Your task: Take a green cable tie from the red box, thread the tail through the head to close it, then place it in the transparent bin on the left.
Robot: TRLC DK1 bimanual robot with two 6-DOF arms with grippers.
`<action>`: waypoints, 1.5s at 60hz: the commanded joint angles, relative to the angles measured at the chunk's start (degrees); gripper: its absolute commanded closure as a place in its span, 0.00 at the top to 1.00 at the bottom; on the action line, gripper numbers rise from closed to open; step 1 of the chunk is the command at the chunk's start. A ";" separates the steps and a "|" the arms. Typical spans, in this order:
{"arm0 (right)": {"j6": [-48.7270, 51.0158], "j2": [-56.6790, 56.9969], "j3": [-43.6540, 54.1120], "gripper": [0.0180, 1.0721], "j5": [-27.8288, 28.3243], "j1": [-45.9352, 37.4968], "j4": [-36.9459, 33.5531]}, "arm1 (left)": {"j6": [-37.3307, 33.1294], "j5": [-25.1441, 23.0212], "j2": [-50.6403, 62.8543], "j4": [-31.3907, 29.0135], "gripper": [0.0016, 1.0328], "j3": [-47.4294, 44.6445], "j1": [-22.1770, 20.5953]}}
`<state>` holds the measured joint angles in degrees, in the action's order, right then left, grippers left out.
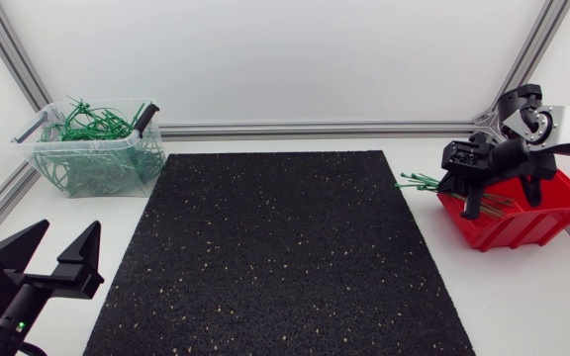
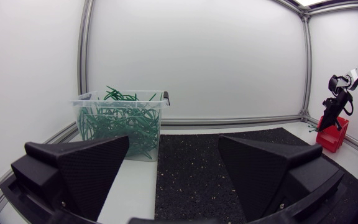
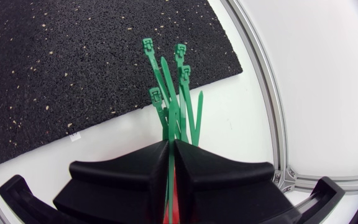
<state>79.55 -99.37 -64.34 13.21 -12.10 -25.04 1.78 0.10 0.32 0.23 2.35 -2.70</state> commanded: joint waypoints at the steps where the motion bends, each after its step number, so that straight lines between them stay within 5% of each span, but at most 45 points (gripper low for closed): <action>1: 0.61 2.34 2.11 0.06 -0.29 -0.12 -0.19 | 1.21 -0.10 0.65 -1.72 0.97 -2.17 -0.29; 50: 5.71 15.96 12.13 0.07 1.29 -0.03 -3.62 | 1.29 -0.10 0.65 -1.72 0.97 -2.17 -0.29; 58: 5.97 15.88 15.73 0.43 -0.47 0.41 0.34 | 1.29 -0.01 0.65 -1.72 0.97 -2.09 -0.29; 65: 6.58 18.16 16.00 0.58 -0.56 -0.03 -1.42 | 1.29 -0.01 0.65 -1.72 0.97 -2.09 -0.38; 90: 10.89 25.11 15.91 0.61 1.20 -3.46 -8.01 | 1.29 -0.01 0.65 -1.72 0.97 -2.17 -0.29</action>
<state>88.38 -74.56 -49.36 13.87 -14.96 -32.08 1.78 0.12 0.54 0.23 2.35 -2.72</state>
